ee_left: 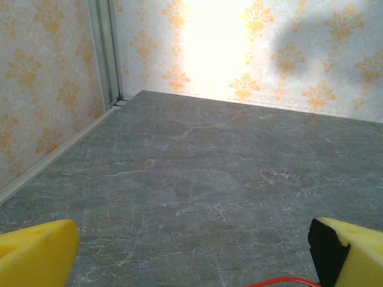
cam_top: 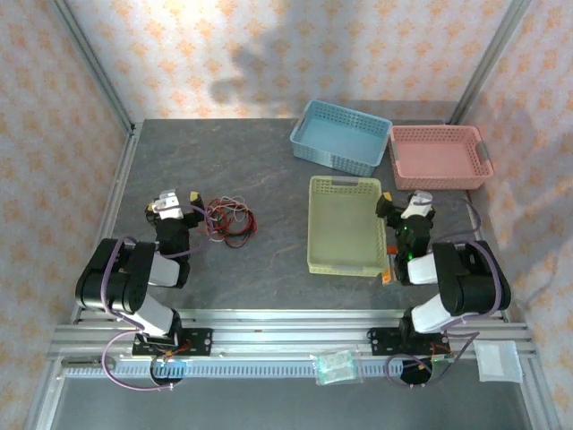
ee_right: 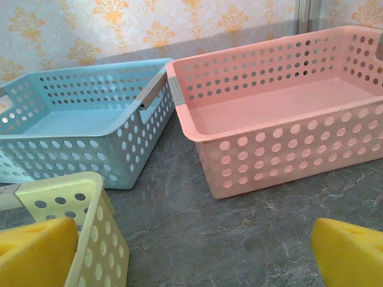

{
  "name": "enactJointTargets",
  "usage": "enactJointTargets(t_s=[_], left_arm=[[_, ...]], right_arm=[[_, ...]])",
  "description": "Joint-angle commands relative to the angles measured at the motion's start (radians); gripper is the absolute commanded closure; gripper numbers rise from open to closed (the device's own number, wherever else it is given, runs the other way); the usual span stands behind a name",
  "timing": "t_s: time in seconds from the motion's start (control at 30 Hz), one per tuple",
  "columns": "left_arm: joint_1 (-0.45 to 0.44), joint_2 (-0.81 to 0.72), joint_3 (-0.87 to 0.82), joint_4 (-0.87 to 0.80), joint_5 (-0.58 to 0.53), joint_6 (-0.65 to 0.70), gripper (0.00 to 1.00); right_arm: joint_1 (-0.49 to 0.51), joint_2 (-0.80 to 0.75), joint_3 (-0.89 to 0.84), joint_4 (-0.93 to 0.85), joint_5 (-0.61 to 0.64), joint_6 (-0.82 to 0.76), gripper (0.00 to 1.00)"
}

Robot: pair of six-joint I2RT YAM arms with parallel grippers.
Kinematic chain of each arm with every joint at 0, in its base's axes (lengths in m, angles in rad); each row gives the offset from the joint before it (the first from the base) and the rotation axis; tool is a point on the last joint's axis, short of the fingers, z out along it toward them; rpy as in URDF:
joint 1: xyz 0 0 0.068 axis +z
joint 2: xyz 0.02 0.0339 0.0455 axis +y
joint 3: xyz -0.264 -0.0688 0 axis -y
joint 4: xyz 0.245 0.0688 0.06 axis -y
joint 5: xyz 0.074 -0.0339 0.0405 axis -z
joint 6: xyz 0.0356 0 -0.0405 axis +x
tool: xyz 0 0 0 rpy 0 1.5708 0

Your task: Untangle the cables

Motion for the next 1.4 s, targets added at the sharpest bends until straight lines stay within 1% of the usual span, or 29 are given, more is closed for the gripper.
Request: enactJointTargets(t_s=[0.0, 0.8, 0.93, 0.97, 1.03, 1.1, 1.17, 1.2, 1.3, 1.37], left_arm=[[-0.004, -0.007, 0.000, 0.033, -0.001, -0.001, 0.00], [-0.005, -0.006, -0.001, 0.036, -0.005, 0.000, 0.00], [-0.037, -0.018, -0.029, 0.080, -0.025, 0.038, 0.00], [-0.047, -0.038, -0.053, 0.127, -0.034, 0.045, 0.00], [-0.079, -0.092, -0.100, 0.170, -0.086, 0.068, 0.00], [-0.122, -0.188, -0.106, 0.078, -0.123, 0.090, 0.00], [-0.153, -0.308, -0.086, -0.100, -0.155, 0.074, 0.01], [-0.161, -0.356, -0.078, -0.158, -0.169, 0.053, 0.01], [-0.172, -0.486, -0.036, -0.337, -0.140, -0.010, 0.01], [-0.174, -0.552, 0.027, -0.500, -0.133, -0.083, 0.01]], right_arm=[[0.004, 0.003, 0.020, 0.001, -0.002, -0.016, 0.00], [-0.002, 0.004, 0.022, -0.003, -0.010, -0.012, 0.00], [-0.003, -0.002, 0.017, 0.001, -0.012, -0.014, 0.00], [-0.001, -0.017, 0.021, -0.018, -0.017, -0.019, 0.00], [0.004, -0.063, 0.031, -0.074, -0.022, -0.026, 0.01], [0.010, -0.121, 0.039, -0.136, -0.018, -0.025, 0.00], [0.019, -0.196, 0.031, -0.185, -0.010, -0.023, 0.00], [0.020, -0.229, 0.029, -0.206, -0.006, -0.016, 0.00], [0.021, -0.341, 0.033, -0.286, 0.012, 0.042, 0.00], [0.020, -0.416, 0.052, -0.358, 0.014, 0.078, 0.00]])
